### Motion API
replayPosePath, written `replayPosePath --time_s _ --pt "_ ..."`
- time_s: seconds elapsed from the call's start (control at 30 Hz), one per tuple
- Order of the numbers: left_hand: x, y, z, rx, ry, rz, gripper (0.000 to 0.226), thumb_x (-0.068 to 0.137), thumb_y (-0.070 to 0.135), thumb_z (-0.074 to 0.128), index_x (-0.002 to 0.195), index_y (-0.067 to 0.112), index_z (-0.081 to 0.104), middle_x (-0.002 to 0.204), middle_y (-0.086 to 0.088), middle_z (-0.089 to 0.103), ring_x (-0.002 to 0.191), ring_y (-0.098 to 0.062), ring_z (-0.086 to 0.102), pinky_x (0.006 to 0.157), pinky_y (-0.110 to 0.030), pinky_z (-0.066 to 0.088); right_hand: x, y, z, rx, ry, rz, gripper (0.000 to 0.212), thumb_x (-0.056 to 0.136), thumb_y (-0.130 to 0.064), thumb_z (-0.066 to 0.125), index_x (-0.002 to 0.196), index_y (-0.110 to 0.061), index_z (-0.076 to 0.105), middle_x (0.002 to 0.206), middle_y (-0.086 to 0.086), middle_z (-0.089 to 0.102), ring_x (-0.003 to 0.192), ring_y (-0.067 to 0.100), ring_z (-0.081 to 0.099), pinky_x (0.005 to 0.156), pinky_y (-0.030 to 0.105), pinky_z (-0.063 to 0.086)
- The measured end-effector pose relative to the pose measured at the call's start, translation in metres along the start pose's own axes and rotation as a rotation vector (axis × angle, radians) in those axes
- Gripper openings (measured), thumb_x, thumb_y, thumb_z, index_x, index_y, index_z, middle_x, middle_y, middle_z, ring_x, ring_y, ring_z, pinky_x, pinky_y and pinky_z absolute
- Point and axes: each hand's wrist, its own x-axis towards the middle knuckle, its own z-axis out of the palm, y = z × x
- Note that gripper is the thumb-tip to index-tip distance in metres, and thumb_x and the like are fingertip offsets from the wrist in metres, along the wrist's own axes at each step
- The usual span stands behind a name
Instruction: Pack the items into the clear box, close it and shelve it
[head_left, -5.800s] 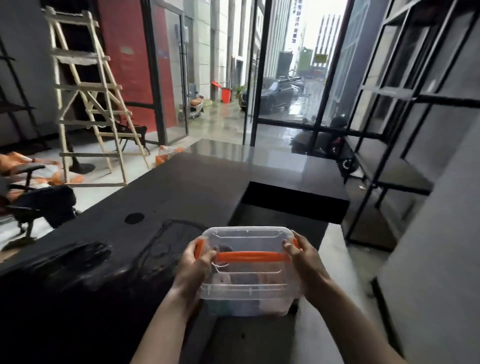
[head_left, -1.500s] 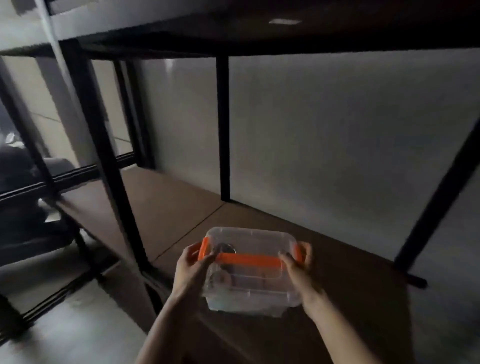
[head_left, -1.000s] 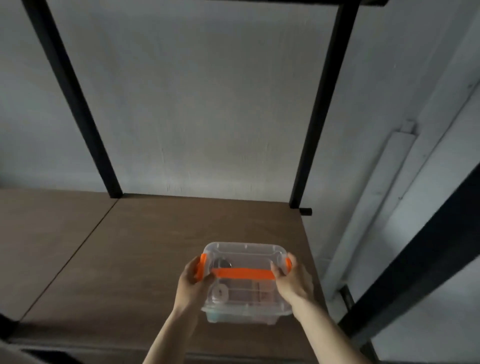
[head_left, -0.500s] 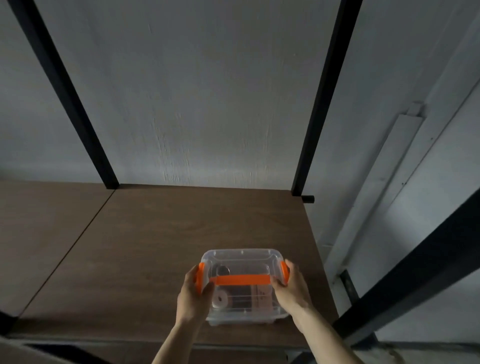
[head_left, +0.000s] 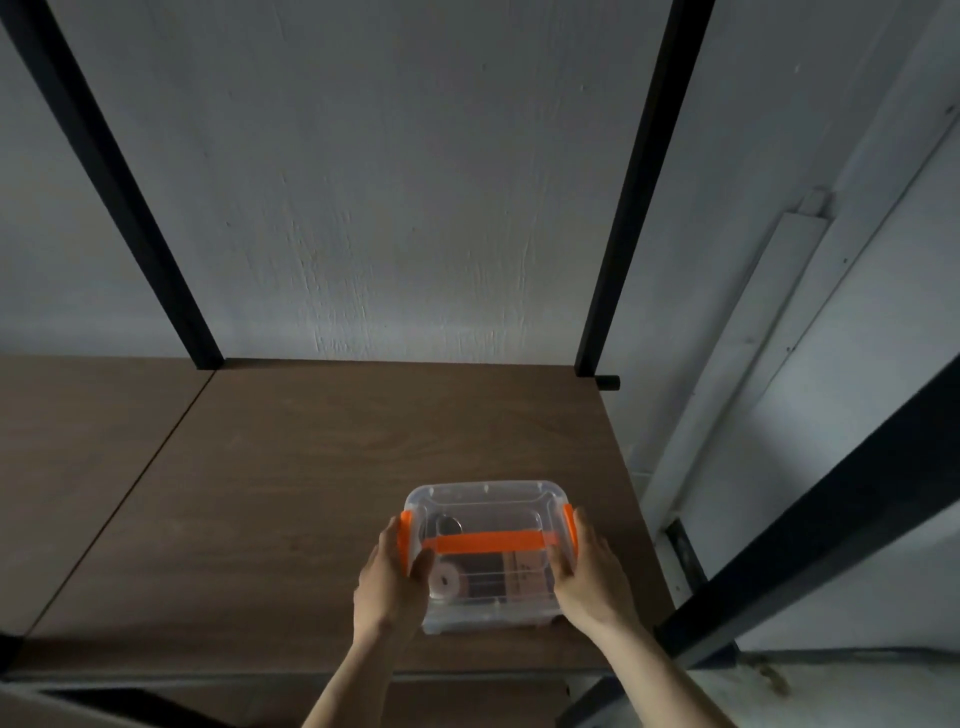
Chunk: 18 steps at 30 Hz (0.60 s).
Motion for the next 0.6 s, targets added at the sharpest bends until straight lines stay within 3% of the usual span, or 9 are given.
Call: replayPosePath --time_s 0.1,0.2,0.37,0.47,0.6 --pt "-0.010 -0.002 -0.004 0.083 0.014 0.051 0.059 0.095 0.048 0.051 0.149 0.027 0.036 0.138 -0.002 0.060 0.119 -0.026 0.062 0.091 -0.041 0.051 -0.014 0.002 -0.004 -0.088 0.044 -0.080 0.071 0.101 -0.056 0.036 0.162 -0.030 0.009 0.161 -0.002 0.037 0.145 0.019 0.042 0.112 0.041 0.043" --pt "-0.027 -0.008 -0.011 0.164 0.016 0.085 0.056 0.094 0.049 0.052 0.145 0.028 0.039 0.132 0.001 0.061 0.113 -0.024 0.064 0.078 -0.032 0.047 -0.030 0.002 -0.011 -0.172 0.067 -0.137 0.069 0.101 -0.054 0.037 0.161 -0.036 0.008 0.146 0.000 0.050 0.130 0.019 0.055 0.102 0.038 0.050" --pt "-0.059 -0.005 -0.032 0.382 0.039 0.182 0.048 0.091 0.055 0.048 0.129 0.026 0.050 0.120 0.004 0.065 0.108 -0.023 0.063 0.079 -0.038 0.051 -0.057 0.002 -0.027 -0.309 0.038 -0.186 0.061 0.100 -0.051 0.042 0.155 -0.030 0.027 0.136 -0.002 0.055 0.123 0.017 0.058 0.096 0.033 0.053" --pt "-0.080 0.004 -0.040 0.463 0.072 0.261 0.049 0.090 0.057 0.049 0.127 0.026 0.053 0.125 0.004 0.065 0.115 -0.024 0.060 0.084 -0.038 0.047 -0.073 0.010 -0.046 -0.342 0.028 -0.212 0.056 0.099 -0.052 0.044 0.150 -0.030 0.038 0.144 -0.002 0.052 0.131 0.019 0.054 0.105 0.037 0.050" --pt "-0.120 0.013 -0.048 0.581 0.081 0.334 0.058 0.088 0.061 0.047 0.136 0.029 0.048 0.134 0.007 0.062 0.125 -0.021 0.055 0.097 -0.036 0.044 -0.105 0.027 -0.073 -0.354 0.041 -0.206 0.063 0.101 -0.051 0.043 0.158 -0.026 0.030 0.163 0.000 0.035 0.147 0.020 0.039 0.115 0.038 0.041"
